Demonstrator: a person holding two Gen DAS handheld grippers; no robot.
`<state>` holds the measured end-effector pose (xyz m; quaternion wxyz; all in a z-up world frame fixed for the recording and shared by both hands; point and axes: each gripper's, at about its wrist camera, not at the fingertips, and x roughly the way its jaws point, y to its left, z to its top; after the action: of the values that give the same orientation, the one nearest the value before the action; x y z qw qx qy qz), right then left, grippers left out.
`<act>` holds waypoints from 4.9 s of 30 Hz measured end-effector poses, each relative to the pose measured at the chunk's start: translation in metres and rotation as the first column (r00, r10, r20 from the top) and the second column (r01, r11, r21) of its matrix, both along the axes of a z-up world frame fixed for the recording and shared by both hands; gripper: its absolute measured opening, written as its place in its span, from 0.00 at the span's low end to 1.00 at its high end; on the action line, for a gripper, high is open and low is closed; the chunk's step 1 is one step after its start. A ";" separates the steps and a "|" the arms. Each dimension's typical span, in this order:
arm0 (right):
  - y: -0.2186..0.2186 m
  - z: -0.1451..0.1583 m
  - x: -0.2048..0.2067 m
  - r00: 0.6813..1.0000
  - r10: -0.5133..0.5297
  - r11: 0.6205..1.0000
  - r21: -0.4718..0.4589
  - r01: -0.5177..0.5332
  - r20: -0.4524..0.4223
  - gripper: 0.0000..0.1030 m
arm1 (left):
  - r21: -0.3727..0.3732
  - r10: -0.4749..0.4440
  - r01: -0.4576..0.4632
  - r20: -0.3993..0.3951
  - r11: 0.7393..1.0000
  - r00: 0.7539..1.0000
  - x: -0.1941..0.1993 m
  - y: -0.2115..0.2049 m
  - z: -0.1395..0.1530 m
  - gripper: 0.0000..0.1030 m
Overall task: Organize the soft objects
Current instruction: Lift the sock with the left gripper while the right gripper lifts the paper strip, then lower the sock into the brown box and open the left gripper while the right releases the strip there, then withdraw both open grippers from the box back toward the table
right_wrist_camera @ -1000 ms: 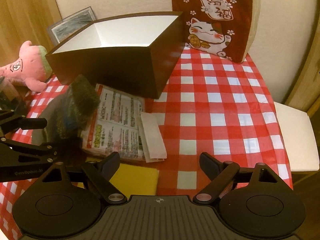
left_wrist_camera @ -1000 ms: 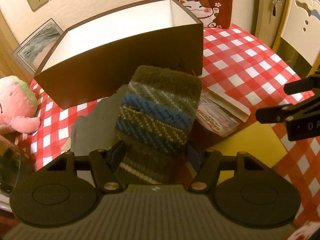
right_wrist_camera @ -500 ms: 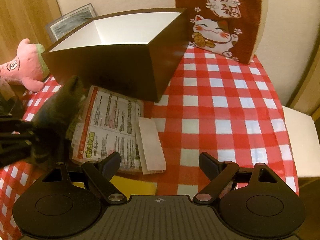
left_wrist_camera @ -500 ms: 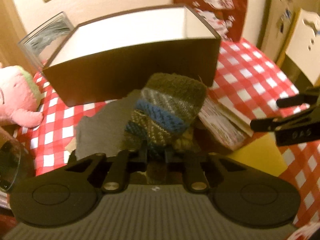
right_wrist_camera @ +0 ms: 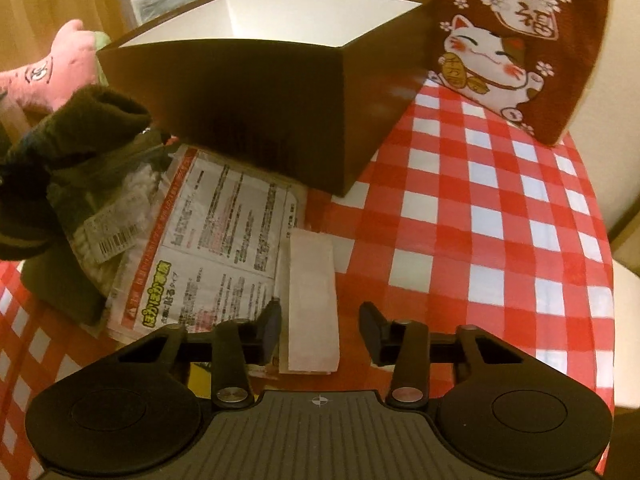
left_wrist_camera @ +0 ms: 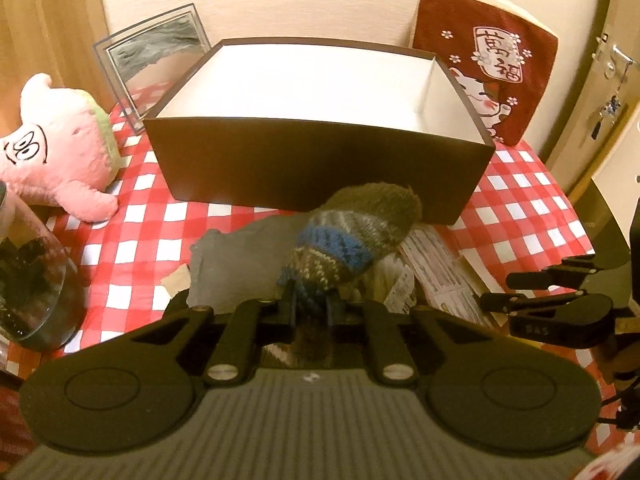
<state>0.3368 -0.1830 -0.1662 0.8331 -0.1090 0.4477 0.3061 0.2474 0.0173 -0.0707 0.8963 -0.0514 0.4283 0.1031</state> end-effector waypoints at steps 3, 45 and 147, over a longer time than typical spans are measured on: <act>0.002 -0.001 0.002 1.000 0.013 1.000 -0.011 -0.013 0.000 0.29 | -0.005 0.014 -0.014 0.001 1.000 1.000 -0.002 0.001 0.001 0.12; 0.000 0.133 -0.034 0.986 -0.095 0.969 0.239 0.059 0.139 0.23 | 0.044 -0.047 0.040 0.179 0.998 0.983 0.009 0.050 0.080 0.10; 0.046 0.072 -0.080 0.992 -0.065 0.997 0.046 0.060 0.107 0.61 | -0.178 -0.130 0.129 0.004 0.976 0.991 -0.004 0.066 0.019 0.37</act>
<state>0.2567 -0.1368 -0.0947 0.8676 -0.0934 0.3981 0.2829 0.2430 0.0836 -0.0516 0.8913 -0.1027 0.4415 0.0060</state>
